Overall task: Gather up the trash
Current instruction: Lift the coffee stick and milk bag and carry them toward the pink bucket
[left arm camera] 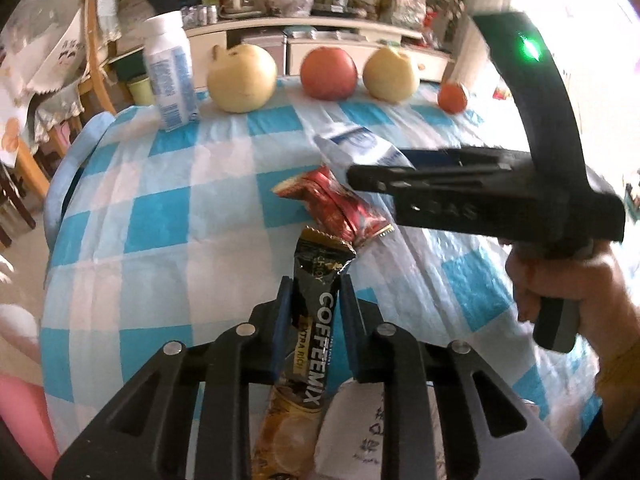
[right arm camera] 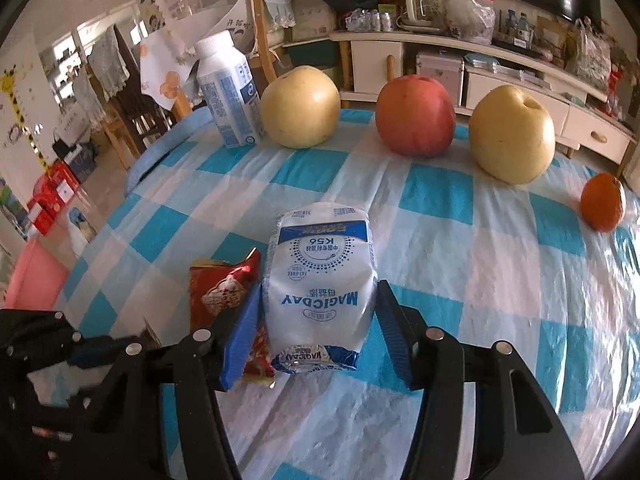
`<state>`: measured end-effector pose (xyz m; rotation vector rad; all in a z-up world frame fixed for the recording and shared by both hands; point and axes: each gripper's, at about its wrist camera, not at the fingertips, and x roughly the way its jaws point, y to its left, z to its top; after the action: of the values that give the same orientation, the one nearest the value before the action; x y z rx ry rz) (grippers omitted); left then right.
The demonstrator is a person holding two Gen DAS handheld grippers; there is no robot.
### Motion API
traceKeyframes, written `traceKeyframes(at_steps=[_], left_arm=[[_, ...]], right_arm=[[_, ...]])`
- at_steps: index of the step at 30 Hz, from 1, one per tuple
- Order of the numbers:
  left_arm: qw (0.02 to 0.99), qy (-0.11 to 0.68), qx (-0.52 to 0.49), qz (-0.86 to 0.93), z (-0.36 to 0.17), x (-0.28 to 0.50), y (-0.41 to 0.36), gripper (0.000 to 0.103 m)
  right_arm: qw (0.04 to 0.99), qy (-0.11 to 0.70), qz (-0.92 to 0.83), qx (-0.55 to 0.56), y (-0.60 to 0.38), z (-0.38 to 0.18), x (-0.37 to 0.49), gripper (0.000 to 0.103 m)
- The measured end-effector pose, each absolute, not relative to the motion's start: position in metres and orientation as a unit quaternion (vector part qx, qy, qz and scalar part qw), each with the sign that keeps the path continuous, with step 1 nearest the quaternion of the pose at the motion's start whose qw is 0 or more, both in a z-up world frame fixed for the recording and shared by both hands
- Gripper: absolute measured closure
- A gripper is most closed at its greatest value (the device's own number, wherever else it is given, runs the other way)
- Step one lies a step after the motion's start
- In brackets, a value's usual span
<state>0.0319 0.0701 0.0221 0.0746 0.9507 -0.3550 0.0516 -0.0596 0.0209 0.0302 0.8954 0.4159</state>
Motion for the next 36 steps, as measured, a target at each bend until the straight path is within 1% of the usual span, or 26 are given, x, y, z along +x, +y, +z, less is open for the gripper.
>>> traceKeyframes(at_steps=[10, 19, 23, 30, 33, 34, 35, 36], left_arm=[[0.888, 0.425, -0.045, -0.169, 0.043, 0.026, 0.112, 0.079], [0.902, 0.374, -0.109, -0.185, 0.067, 0.010, 0.149, 0.080], [0.904, 0.355, -0.124, -0.204, 0.076, 0.003, 0.155, 0.080], [0.891, 0.383, -0.128, -0.206, 0.061, 0.012, 0.153, 0.080], [0.880, 0.420, -0.102, -0.197, 0.046, 0.020, 0.139, 0.079], [0.877, 0.431, -0.093, -0.190, 0.042, 0.022, 0.136, 0.078], [0.875, 0.442, -0.081, -0.180, 0.037, 0.024, 0.132, 0.074], [0.871, 0.456, -0.066, -0.172, 0.031, 0.026, 0.126, 0.067]], right_arm=[[0.886, 0.409, 0.197, 0.094, -0.091, 0.046, 0.029, 0.045], [0.890, 0.391, 0.209, 0.103, -0.085, 0.067, 0.001, 0.045], [0.889, 0.389, 0.226, 0.090, -0.069, 0.074, -0.014, 0.045], [0.883, 0.404, 0.235, 0.036, -0.038, 0.064, -0.049, 0.045], [0.884, 0.406, 0.229, 0.025, -0.036, 0.061, -0.060, 0.045], [0.884, 0.407, 0.228, 0.029, -0.038, 0.060, -0.064, 0.045], [0.885, 0.407, 0.225, 0.030, -0.040, 0.060, -0.068, 0.045], [0.886, 0.406, 0.220, 0.031, -0.043, 0.060, -0.072, 0.045]])
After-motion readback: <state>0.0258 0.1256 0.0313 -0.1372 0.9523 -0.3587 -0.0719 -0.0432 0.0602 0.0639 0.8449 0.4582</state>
